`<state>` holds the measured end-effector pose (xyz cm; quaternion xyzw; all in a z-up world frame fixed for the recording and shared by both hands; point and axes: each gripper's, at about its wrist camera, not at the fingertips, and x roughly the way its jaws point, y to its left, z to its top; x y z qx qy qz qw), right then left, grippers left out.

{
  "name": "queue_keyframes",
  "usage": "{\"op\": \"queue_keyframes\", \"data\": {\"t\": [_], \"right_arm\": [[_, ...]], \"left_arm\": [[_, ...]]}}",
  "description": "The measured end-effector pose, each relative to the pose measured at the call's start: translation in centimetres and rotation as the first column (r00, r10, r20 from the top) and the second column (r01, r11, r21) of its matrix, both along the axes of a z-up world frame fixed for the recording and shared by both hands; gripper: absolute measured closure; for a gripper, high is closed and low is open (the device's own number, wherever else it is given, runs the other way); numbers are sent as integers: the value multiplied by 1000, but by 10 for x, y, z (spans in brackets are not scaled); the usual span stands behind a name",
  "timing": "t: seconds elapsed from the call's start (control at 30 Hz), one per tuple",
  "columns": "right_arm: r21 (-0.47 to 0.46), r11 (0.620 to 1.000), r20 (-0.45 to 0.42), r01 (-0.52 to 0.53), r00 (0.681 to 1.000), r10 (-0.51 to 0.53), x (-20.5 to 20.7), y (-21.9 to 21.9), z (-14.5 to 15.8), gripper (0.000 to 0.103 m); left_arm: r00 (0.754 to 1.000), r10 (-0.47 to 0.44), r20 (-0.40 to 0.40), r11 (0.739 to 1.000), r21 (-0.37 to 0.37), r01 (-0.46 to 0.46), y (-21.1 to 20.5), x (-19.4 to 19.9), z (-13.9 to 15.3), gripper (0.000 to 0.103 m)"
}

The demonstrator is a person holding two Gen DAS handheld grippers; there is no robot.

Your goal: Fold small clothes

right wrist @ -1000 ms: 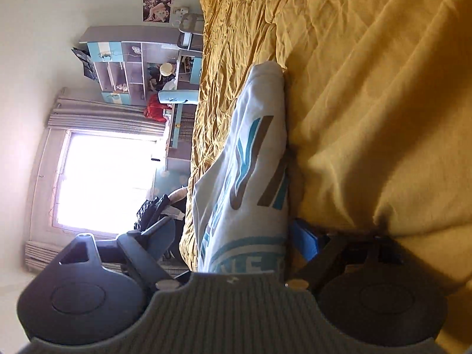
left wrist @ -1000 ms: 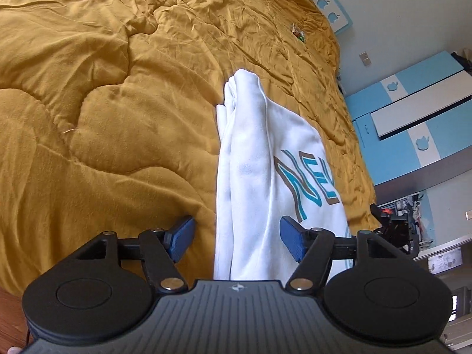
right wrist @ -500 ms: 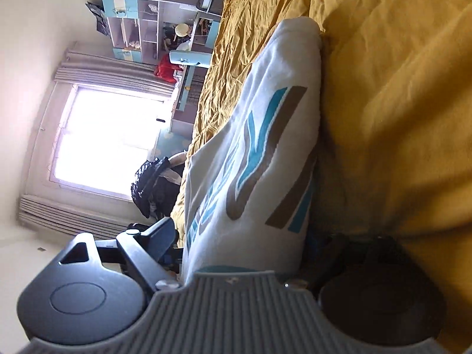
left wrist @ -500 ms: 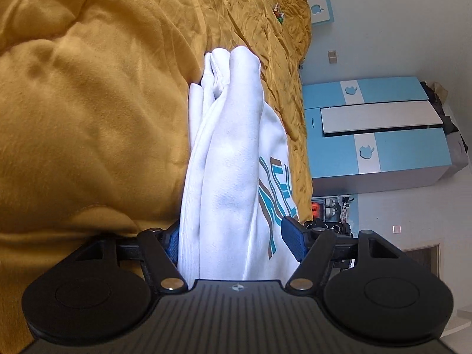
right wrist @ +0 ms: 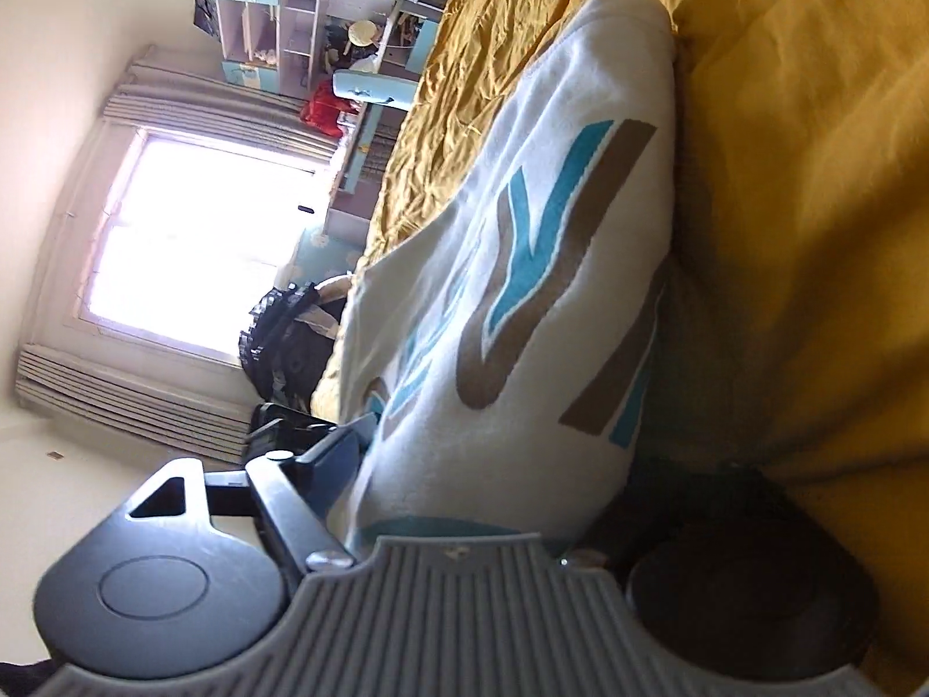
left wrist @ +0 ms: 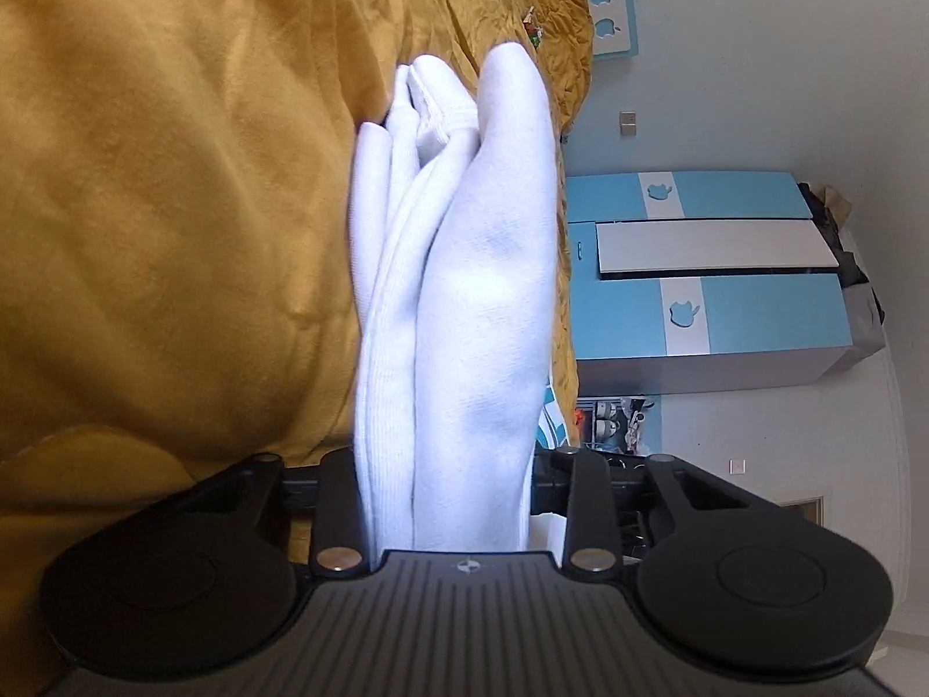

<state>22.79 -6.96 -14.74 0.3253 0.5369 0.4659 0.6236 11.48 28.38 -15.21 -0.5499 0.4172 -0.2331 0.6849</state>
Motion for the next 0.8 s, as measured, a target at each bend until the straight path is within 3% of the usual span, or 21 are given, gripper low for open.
{"op": "queue_keyframes", "data": {"t": [0.03, 0.1, 0.2, 0.27, 0.3, 0.33, 0.37, 0.43, 0.57, 0.67, 0.7, 0.77, 0.8], "right_arm": [[-38, 999, 14, 4, 1000, -3, -1, 1, 1, 56], [-74, 997, 22, 19, 1000, -18, -5, 2, 3, 63], [-146, 988, 52, 47, 998, -40, -12, 6, 15, 67], [-218, 973, 88, 74, 995, -56, -18, 14, 27, 67], [-264, 961, 111, 82, 992, -54, -22, 19, 34, 68], [-314, 945, 146, 89, 988, -44, -25, 25, 44, 69], [-351, 932, 177, 95, 984, -33, -27, 31, 52, 70], [-433, 894, 256, 116, 967, -2, -36, 45, 69, 73], [-559, 807, 406, 191, 911, 66, -53, 75, 96, 78], [-606, 754, 505, 252, 855, 121, -74, 93, 112, 84], [-618, 737, 526, 274, 841, 129, -77, 95, 115, 84], [-595, 753, 514, 280, 853, 89, -75, 85, 119, 84], [-588, 759, 509, 280, 857, 78, -74, 82, 121, 84]], "left_arm": [[1000, 9, -8, 1000, 24, -9, -1, 0, 4, 71], [999, 19, -28, 998, 59, -17, -2, -2, 11, 73], [999, 26, -28, 976, 217, -20, -12, -5, 35, 73], [1000, -7, -23, 913, 408, 16, -29, -3, 59, 73], [1000, -17, -25, 883, 468, 26, -36, -2, 68, 73], [999, -25, -31, 838, 544, 38, -48, 0, 80, 73], [999, -28, -36, 808, 588, 44, -55, 0, 87, 73], [999, -28, -44, 719, 693, 51, -79, -4, 103, 74], [995, 46, -91, 602, 797, 45, -108, 0, 123, 74], [995, 78, -70, 468, 883, 26, -136, -8, 132, 79], [993, 98, -59, 446, 895, 9, -141, -10, 134, 79], [993, 106, -54, 463, 887, -1, -145, -8, 139, 79], [993, 103, -55, 456, 890, 2, -147, -8, 141, 79]]}}
